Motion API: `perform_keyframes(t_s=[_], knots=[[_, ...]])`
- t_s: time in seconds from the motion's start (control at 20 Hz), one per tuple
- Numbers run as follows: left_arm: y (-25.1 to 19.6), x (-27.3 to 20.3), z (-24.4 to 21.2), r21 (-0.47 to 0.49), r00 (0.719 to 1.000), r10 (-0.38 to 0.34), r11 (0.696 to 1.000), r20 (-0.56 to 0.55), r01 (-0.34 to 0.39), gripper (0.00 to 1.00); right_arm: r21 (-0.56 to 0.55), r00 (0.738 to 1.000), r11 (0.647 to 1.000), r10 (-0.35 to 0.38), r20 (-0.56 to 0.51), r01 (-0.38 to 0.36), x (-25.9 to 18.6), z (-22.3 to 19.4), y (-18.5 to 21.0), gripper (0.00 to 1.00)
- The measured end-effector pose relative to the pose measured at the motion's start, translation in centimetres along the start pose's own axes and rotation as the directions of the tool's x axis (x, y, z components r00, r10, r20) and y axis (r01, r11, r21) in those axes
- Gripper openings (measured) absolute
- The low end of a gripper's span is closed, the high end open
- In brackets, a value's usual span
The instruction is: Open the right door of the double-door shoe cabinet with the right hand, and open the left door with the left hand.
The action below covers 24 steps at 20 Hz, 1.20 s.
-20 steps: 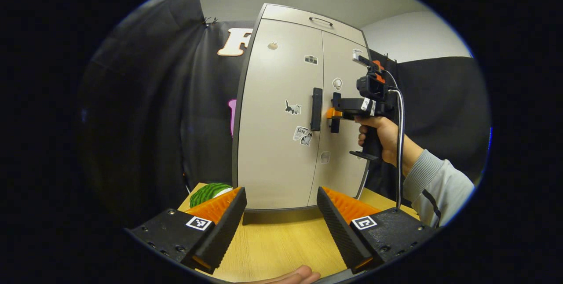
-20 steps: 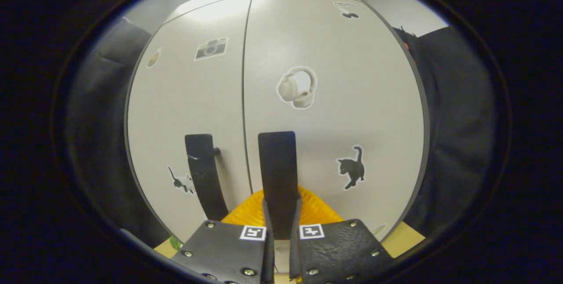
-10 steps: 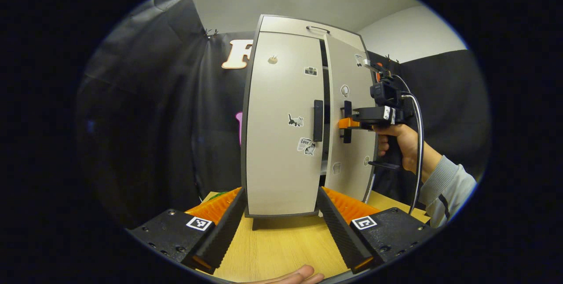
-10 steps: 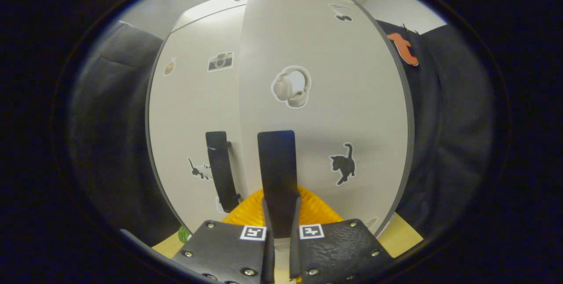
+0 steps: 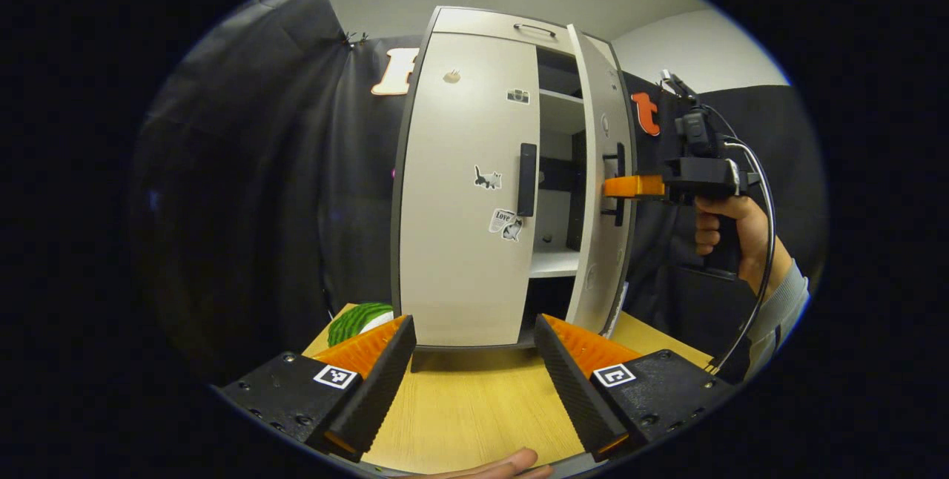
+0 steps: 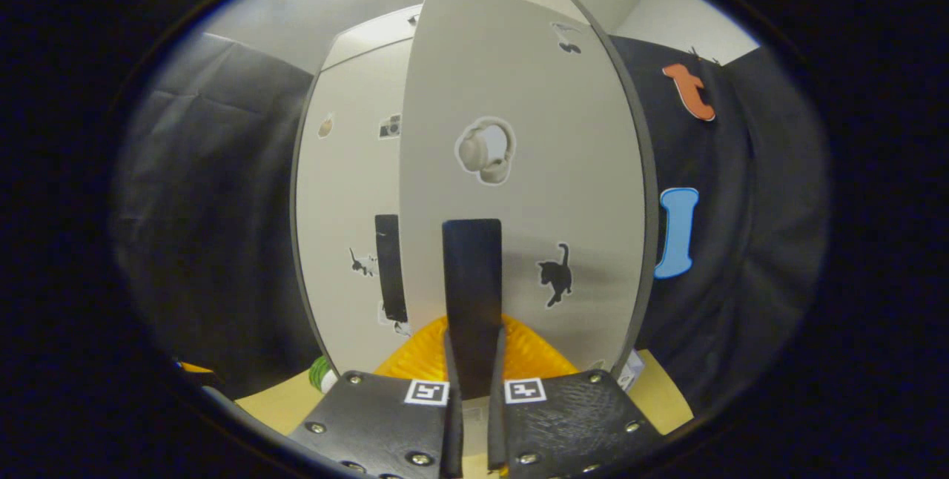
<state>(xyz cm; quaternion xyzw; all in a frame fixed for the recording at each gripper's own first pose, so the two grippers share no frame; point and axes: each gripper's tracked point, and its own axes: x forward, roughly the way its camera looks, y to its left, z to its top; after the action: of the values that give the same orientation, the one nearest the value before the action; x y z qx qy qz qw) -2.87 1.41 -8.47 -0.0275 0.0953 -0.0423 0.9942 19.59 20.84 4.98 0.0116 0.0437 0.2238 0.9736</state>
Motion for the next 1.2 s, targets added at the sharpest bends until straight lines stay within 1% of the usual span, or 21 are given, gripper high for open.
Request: perform_keyframes(t_s=[0.1, 0.2, 0.35, 0.5, 0.65, 0.75, 0.85, 0.95, 1.2], knots=[[0.2, 0.1, -0.3, 0.008, 1.0, 0.008, 1.0, -0.009, -0.008, 1.0, 0.009, 1.0, 1.0, 0.02, 0.005, -0.02, -0.8, 0.2, -0.4, 0.13], [0.6, 0.3, -0.5, 0.035, 1.0, 0.022, 0.999, -0.014, -0.022, 1.0, 0.036, 1.0, 0.999, 0.029, 0.001, -0.029, -1.5, 0.4, -0.9, 0.13], [0.7, 0.2, -0.5, 0.035, 1.0, 0.02, 0.999, -0.012, -0.019, 1.0, 0.03, 1.0, 0.999, 0.031, -0.001, -0.03, -2.6, 0.5, -2.0, 0.13], [0.7, -0.1, -0.6, 0.033, 1.0, 0.01, 0.999, -0.007, -0.01, 1.0, 0.017, 1.0, 1.0, 0.015, -0.005, -0.015, -3.6, 0.4, -3.0, 0.12], [0.3, -0.2, -1.0, 0.047, 1.0, -0.022, 0.999, -0.015, 0.022, 1.0, -0.025, 1.0, 1.0, -0.005, -0.001, 0.005, -4.9, 0.7, -4.5, 0.13], [0.3, -0.3, -1.6, 0.068, 0.999, -0.041, 0.997, -0.025, 0.042, 1.0, -0.014, 1.0, 1.0, -0.013, 0.004, 0.013, -5.6, 0.6, -5.7, 0.12], [0.5, -0.3, -2.0, 0.071, 0.999, -0.039, 0.997, -0.028, 0.041, 1.0, -0.014, 1.0, 0.999, -0.029, 0.008, 0.029, -6.2, 0.7, -6.6, 0.12], [0.4, 0.0, -2.1, 0.062, 0.999, -0.04, 0.997, -0.026, 0.042, 1.0, -0.05, 0.999, 0.997, -0.052, 0.009, 0.052, -6.9, 0.8, -7.7, 0.12], [-0.1, 0.2, -1.7, 0.057, 1.0, -0.028, 0.998, 0.013, 0.027, 1.0, -0.055, 0.998, 0.997, -0.061, -0.006, 0.061, -7.5, 0.9, -9.0, 0.12]])
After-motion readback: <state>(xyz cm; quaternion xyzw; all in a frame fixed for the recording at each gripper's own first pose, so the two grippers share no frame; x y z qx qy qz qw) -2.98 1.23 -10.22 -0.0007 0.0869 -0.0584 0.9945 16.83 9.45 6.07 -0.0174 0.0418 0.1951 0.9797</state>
